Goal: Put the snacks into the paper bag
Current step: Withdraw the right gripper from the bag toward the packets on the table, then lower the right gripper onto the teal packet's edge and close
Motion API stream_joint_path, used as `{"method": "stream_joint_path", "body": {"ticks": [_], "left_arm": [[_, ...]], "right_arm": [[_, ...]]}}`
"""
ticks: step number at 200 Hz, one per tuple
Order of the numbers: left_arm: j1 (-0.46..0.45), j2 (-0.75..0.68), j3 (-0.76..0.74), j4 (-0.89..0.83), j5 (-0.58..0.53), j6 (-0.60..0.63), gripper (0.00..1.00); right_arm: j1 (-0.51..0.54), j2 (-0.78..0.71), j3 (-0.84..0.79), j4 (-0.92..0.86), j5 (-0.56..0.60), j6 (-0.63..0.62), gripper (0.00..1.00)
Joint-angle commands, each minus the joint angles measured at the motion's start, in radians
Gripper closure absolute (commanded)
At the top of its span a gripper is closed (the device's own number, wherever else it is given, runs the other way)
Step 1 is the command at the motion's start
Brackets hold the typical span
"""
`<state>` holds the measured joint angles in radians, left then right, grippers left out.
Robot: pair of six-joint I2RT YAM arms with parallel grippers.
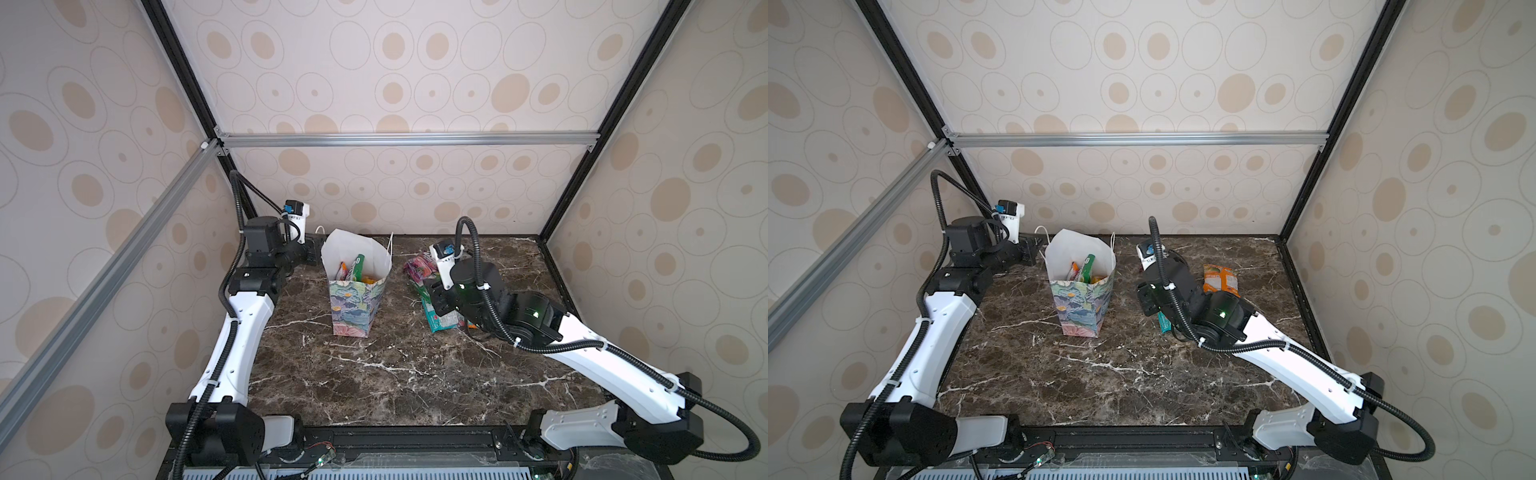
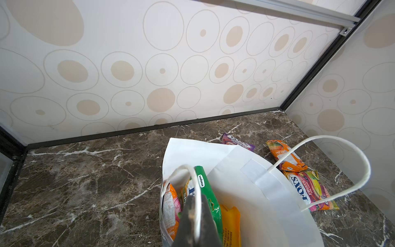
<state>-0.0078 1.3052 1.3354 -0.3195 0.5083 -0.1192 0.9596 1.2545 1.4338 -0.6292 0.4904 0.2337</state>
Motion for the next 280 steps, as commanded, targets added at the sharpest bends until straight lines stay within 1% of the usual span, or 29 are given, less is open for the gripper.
{"method": "stream_joint_path", "body": {"ticks": [1, 22, 31, 55, 71, 92, 104, 118, 134, 145, 161, 192, 228, 248, 280], "left_arm": [[-0.003, -0.004, 0.024, 0.038, 0.013, 0.009, 0.97], [-0.003, -0.010, 0.025, 0.027, -0.032, 0.020, 0.97], [-0.003, -0.009, 0.025, 0.027, -0.031, 0.020, 0.97], [-0.001, 0.003, 0.036, 0.018, -0.026, 0.016, 0.97], [0.004, 0.007, 0.045, 0.010, -0.017, 0.016, 0.97], [0.036, 0.007, 0.030, 0.034, -0.007, 0.004, 0.96], [0.064, 0.019, 0.032, 0.039, 0.020, -0.015, 0.96], [0.080, 0.027, 0.042, 0.040, 0.064, -0.041, 0.97], [0.083, 0.023, 0.029, 0.069, 0.109, -0.063, 0.96], [0.083, 0.020, 0.027, 0.069, 0.108, -0.063, 0.96], [0.084, 0.016, 0.032, 0.053, 0.079, -0.051, 0.96], [0.084, 0.007, 0.024, 0.068, 0.086, -0.060, 0.96], [0.083, 0.009, 0.020, 0.075, 0.094, -0.065, 0.95], [0.084, 0.014, 0.021, 0.078, 0.110, -0.071, 0.96], [0.083, 0.012, 0.021, 0.076, 0.107, -0.067, 0.96]], "right_arm": [[-0.083, -0.064, -0.077, -0.046, 0.046, 0.133, 0.51], [-0.247, -0.080, -0.121, -0.037, -0.075, 0.192, 0.51], [-0.279, -0.079, -0.142, -0.014, -0.084, 0.201, 0.50], [-0.291, -0.061, -0.191, 0.009, -0.016, 0.196, 0.49], [-0.291, -0.065, -0.274, 0.026, 0.002, 0.210, 0.48], [-0.293, -0.096, -0.402, 0.068, -0.004, 0.235, 0.46], [-0.300, -0.121, -0.460, 0.085, -0.003, 0.238, 0.44], [-0.323, -0.143, -0.514, 0.096, -0.025, 0.256, 0.42], [-0.374, -0.136, -0.555, 0.112, -0.128, 0.260, 0.42], [-0.405, -0.106, -0.546, 0.085, -0.160, 0.260, 0.43], [-0.430, -0.052, -0.519, 0.038, -0.139, 0.254, 0.44], [-0.466, 0.045, -0.533, 0.094, -0.202, 0.213, 0.47], [-0.474, 0.122, -0.530, 0.111, -0.164, 0.215, 0.47], [-0.475, 0.154, -0.538, 0.159, -0.182, 0.197, 0.48], [-0.476, 0.225, -0.484, 0.157, -0.187, 0.178, 0.51]]}}
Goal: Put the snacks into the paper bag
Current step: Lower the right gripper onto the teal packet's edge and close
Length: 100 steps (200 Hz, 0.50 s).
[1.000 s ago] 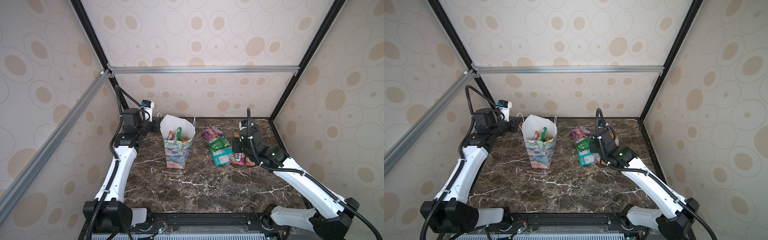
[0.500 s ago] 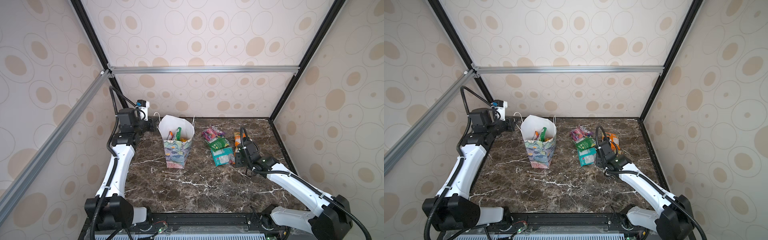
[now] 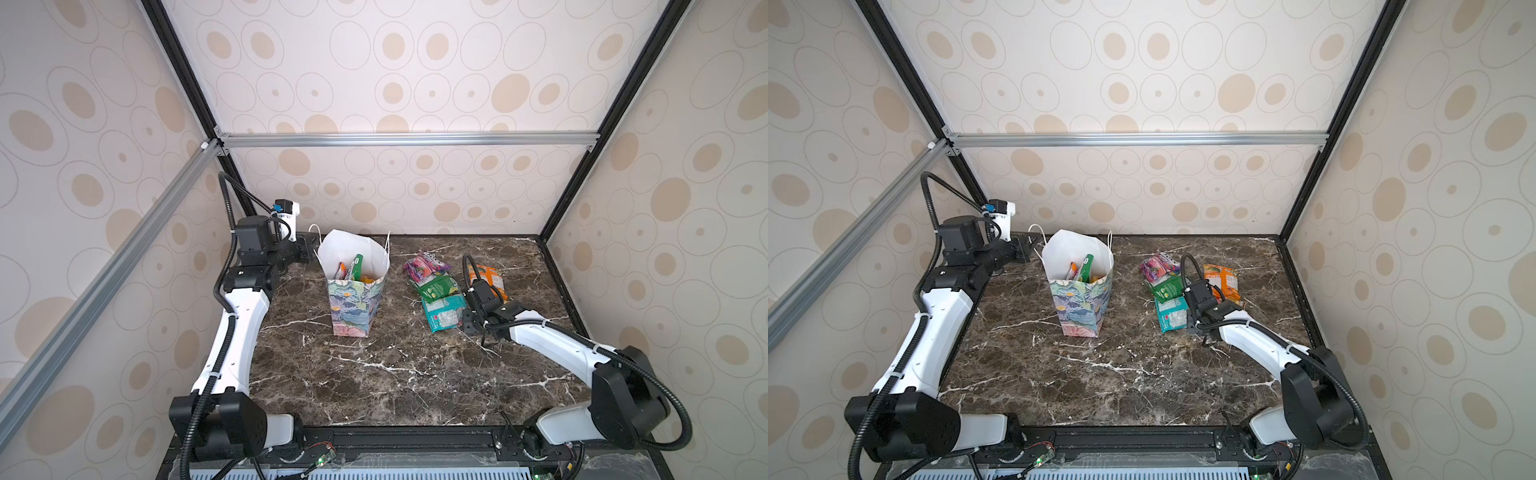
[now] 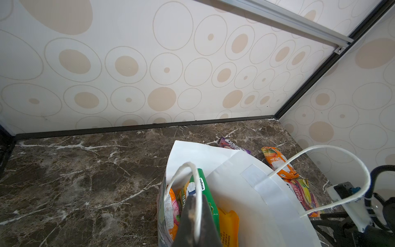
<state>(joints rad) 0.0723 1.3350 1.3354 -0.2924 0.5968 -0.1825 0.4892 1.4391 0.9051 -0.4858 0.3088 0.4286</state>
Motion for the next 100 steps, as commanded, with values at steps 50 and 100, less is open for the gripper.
{"method": "stream_joint_path", "body": {"ticks": [50, 100], "left_arm": [[0.003, -0.024, 0.024, 0.039, 0.008, 0.008, 0.95], [0.004, -0.011, 0.026, 0.038, 0.017, 0.006, 0.96]], "right_arm": [[-0.025, 0.126, 0.083, 0.021, -0.025, -0.053, 0.54], [-0.039, 0.160, 0.078, 0.038, -0.037, -0.057, 0.57]]}}
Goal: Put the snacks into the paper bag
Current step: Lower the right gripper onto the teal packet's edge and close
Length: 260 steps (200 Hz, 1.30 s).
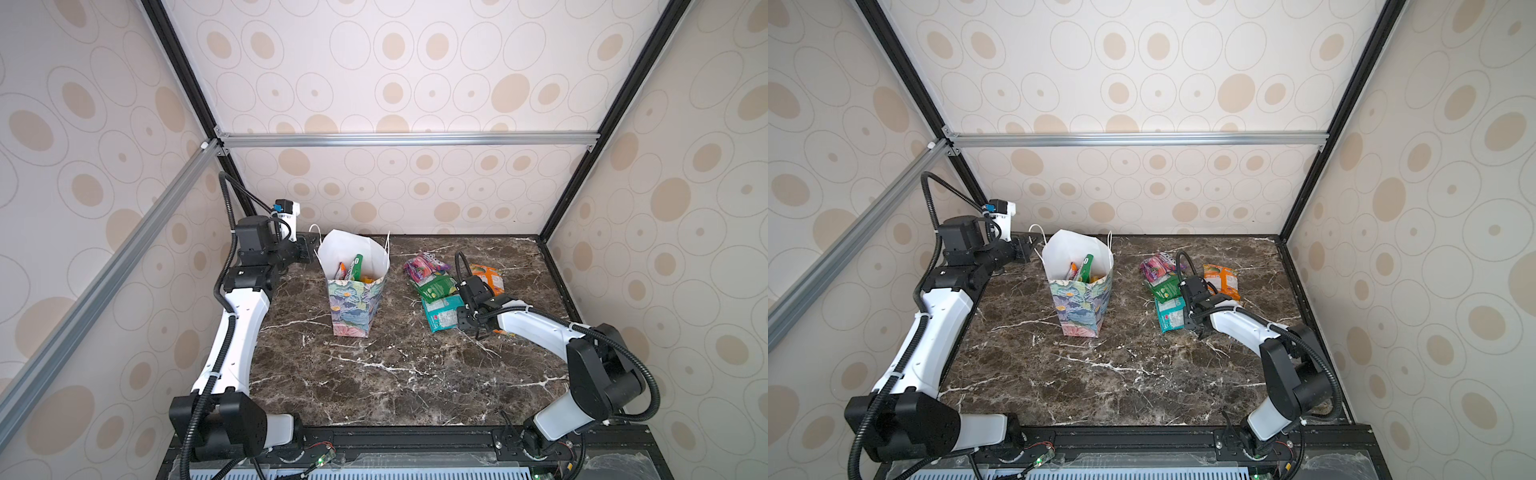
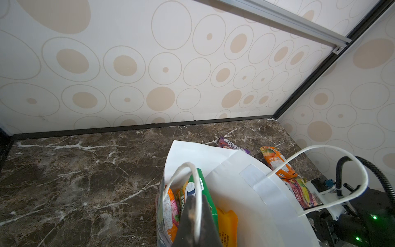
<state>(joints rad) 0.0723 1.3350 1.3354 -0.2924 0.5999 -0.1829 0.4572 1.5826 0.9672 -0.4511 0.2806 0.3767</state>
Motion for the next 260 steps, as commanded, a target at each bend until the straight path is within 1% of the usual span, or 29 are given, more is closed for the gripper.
{"method": "stream_joint_path", "body": {"ticks": [1, 97, 139, 162, 207, 229, 239, 260], "left_arm": [[0.004, -0.011, 0.025, 0.039, 0.014, 0.006, 0.96], [0.003, -0.005, 0.025, 0.041, 0.021, 0.005, 0.98], [0.003, -0.004, 0.025, 0.041, 0.026, 0.005, 0.98], [0.003, -0.005, 0.025, 0.041, 0.024, 0.005, 0.98], [0.004, -0.004, 0.027, 0.038, 0.020, 0.009, 0.99], [0.003, -0.003, 0.028, 0.036, 0.022, 0.009, 0.99], [0.002, -0.003, 0.028, 0.036, 0.022, 0.009, 0.99], [0.002, -0.002, 0.028, 0.035, 0.020, 0.010, 0.99]], "right_arm": [[-0.007, 0.017, 0.016, 0.004, -0.009, -0.005, 0.57], [-0.035, 0.076, 0.011, 0.042, -0.028, 0.001, 0.62], [-0.037, 0.103, 0.008, 0.073, -0.055, 0.002, 0.63], [-0.037, 0.123, 0.010, 0.080, -0.056, 0.001, 0.66], [-0.036, 0.123, 0.009, 0.087, -0.064, 0.001, 0.80], [-0.036, 0.112, 0.001, 0.092, -0.058, -0.001, 0.94], [-0.036, 0.107, -0.001, 0.087, -0.055, -0.001, 0.99], [-0.036, 0.096, -0.004, 0.088, -0.057, 0.003, 1.00]]}}
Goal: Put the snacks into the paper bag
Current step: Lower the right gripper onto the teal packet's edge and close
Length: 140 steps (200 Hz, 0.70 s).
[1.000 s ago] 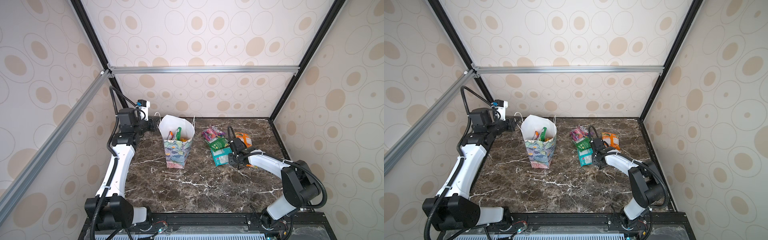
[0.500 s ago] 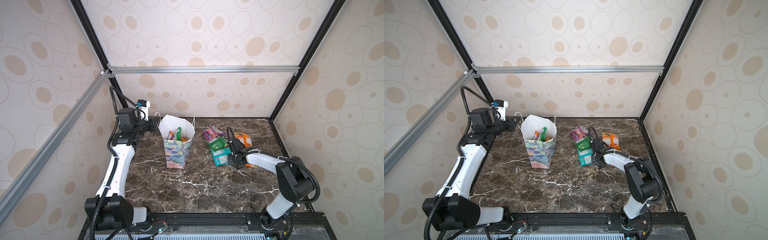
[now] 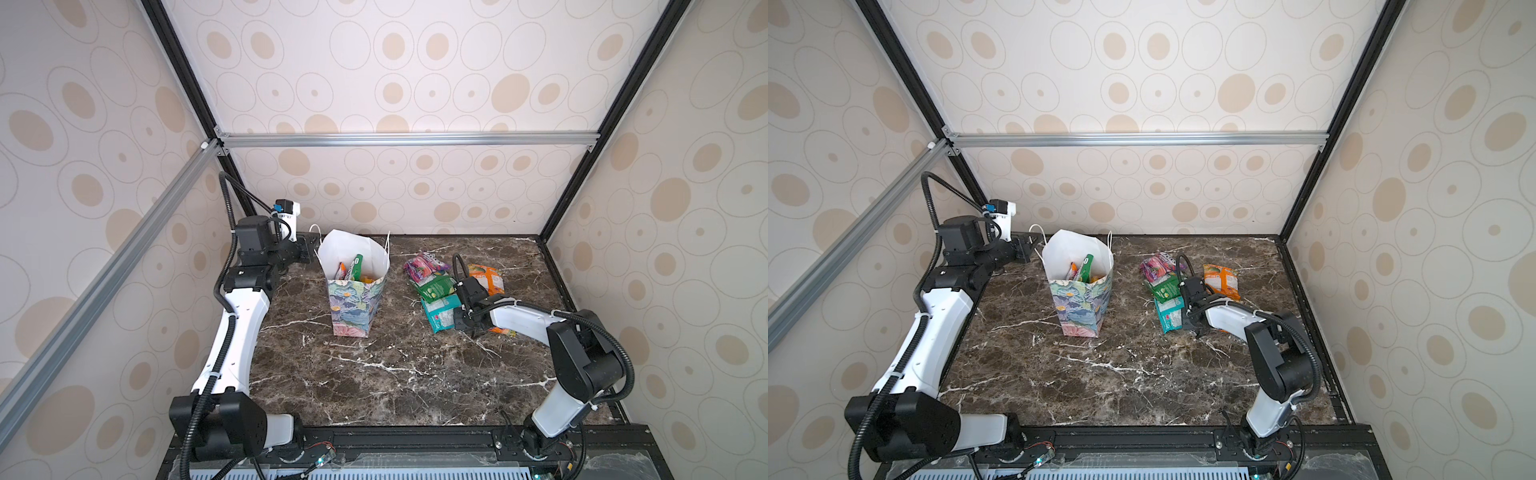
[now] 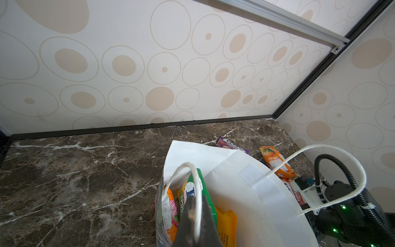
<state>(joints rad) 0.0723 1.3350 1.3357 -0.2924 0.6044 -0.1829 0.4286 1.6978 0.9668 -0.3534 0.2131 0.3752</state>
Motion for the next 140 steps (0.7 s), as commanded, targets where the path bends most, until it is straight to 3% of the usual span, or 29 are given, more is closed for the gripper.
{"method": "stream_joint_path", "body": {"ticks": [1, 77, 140], "left_arm": [[0.002, -0.002, 0.028, 0.036, 0.015, 0.010, 0.99], [0.002, -0.009, 0.034, 0.023, -0.001, 0.024, 0.99], [0.001, -0.011, 0.033, 0.020, -0.012, 0.028, 0.99]], "right_arm": [[-0.007, -0.020, -0.003, -0.009, 0.010, 0.004, 1.00], [-0.008, -0.082, -0.031, 0.019, -0.008, 0.010, 1.00], [-0.005, -0.255, -0.085, 0.097, -0.139, 0.028, 1.00]]}}
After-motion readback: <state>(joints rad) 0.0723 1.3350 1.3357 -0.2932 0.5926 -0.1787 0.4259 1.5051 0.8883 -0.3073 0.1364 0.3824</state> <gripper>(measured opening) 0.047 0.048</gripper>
